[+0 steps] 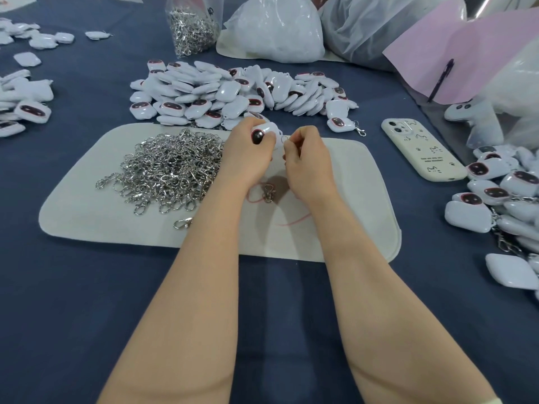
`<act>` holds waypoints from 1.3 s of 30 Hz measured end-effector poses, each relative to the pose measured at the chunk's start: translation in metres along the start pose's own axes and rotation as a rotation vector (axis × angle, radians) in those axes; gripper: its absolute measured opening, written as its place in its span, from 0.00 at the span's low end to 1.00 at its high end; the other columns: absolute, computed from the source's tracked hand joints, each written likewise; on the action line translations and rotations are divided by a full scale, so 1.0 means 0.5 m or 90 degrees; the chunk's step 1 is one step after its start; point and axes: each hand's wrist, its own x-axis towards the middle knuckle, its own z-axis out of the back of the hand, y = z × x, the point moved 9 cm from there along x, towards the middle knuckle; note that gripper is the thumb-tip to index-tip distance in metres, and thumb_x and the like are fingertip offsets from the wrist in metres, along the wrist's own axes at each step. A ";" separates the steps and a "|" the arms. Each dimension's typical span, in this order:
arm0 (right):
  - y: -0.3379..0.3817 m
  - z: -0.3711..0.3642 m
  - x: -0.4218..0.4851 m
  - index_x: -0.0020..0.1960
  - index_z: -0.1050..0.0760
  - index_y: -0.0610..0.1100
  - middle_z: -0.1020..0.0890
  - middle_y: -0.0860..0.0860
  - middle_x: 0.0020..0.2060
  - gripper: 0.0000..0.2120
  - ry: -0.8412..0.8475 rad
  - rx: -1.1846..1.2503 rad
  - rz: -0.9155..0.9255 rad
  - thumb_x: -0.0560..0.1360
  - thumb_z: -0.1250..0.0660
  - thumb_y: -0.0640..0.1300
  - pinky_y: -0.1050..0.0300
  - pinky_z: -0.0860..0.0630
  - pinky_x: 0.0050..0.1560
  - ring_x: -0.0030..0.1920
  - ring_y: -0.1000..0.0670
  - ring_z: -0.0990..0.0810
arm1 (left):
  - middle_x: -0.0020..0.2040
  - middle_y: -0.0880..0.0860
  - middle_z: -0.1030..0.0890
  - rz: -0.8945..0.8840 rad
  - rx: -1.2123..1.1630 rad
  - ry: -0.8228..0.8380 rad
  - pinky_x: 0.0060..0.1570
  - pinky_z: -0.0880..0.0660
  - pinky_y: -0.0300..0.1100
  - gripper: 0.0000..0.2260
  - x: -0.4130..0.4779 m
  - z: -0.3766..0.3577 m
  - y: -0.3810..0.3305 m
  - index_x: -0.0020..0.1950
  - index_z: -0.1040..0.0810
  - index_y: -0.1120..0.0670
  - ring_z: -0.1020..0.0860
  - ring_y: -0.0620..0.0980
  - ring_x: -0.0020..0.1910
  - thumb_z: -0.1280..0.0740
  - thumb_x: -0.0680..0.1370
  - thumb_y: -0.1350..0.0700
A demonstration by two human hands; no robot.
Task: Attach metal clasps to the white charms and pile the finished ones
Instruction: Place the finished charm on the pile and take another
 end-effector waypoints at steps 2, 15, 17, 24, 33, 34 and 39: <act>-0.001 -0.001 -0.001 0.48 0.35 0.43 0.24 0.46 0.46 0.03 0.001 0.007 -0.004 0.79 0.43 0.37 0.61 0.35 0.42 0.46 0.47 0.26 | 0.41 0.50 0.23 -0.012 -0.001 -0.004 0.50 0.22 0.52 0.05 0.000 0.002 -0.007 0.52 0.27 0.51 0.22 0.53 0.40 0.39 0.77 0.58; -0.019 0.006 0.009 0.46 0.34 0.45 0.27 0.56 0.37 0.05 -0.032 0.120 -0.061 0.78 0.42 0.37 0.69 0.31 0.37 0.40 0.53 0.25 | 0.46 0.48 0.21 -0.032 0.024 0.038 0.54 0.23 0.52 0.12 -0.010 -0.021 -0.014 0.56 0.22 0.49 0.18 0.53 0.48 0.40 0.78 0.60; -0.018 0.005 0.010 0.47 0.34 0.44 0.28 0.56 0.37 0.04 -0.024 0.113 -0.058 0.78 0.42 0.38 0.70 0.31 0.36 0.39 0.55 0.27 | 0.48 0.49 0.19 -0.039 0.055 0.038 0.54 0.23 0.48 0.08 -0.011 -0.023 -0.016 0.53 0.22 0.49 0.19 0.52 0.46 0.38 0.78 0.58; -0.015 0.004 0.008 0.47 0.34 0.43 0.27 0.56 0.37 0.03 -0.018 0.124 -0.061 0.78 0.43 0.37 0.66 0.30 0.39 0.42 0.51 0.25 | 0.35 0.46 0.22 -0.079 0.198 -0.003 0.39 0.31 0.36 0.06 -0.013 -0.013 -0.022 0.48 0.20 0.52 0.24 0.43 0.31 0.37 0.78 0.55; -0.012 -0.002 0.006 0.47 0.32 0.44 0.26 0.56 0.38 0.03 0.000 0.105 -0.067 0.78 0.40 0.37 0.62 0.29 0.42 0.43 0.51 0.24 | 0.35 0.52 0.19 -0.077 0.186 0.002 0.44 0.21 0.51 0.07 -0.017 -0.009 -0.026 0.47 0.21 0.54 0.19 0.56 0.37 0.39 0.78 0.56; -0.011 -0.003 0.006 0.47 0.32 0.44 0.26 0.56 0.37 0.03 0.005 0.100 -0.062 0.77 0.39 0.37 0.64 0.29 0.41 0.42 0.52 0.24 | 0.37 0.53 0.19 -0.078 0.194 -0.006 0.44 0.21 0.51 0.08 -0.017 -0.006 -0.026 0.48 0.21 0.54 0.19 0.57 0.38 0.39 0.79 0.56; -0.001 -0.002 0.004 0.47 0.31 0.45 0.25 0.55 0.39 0.04 0.002 0.057 -0.036 0.76 0.37 0.37 0.72 0.32 0.38 0.39 0.55 0.27 | 0.41 0.56 0.17 -0.094 0.245 -0.029 0.46 0.23 0.51 0.09 -0.015 0.000 -0.028 0.50 0.20 0.55 0.20 0.59 0.40 0.40 0.79 0.55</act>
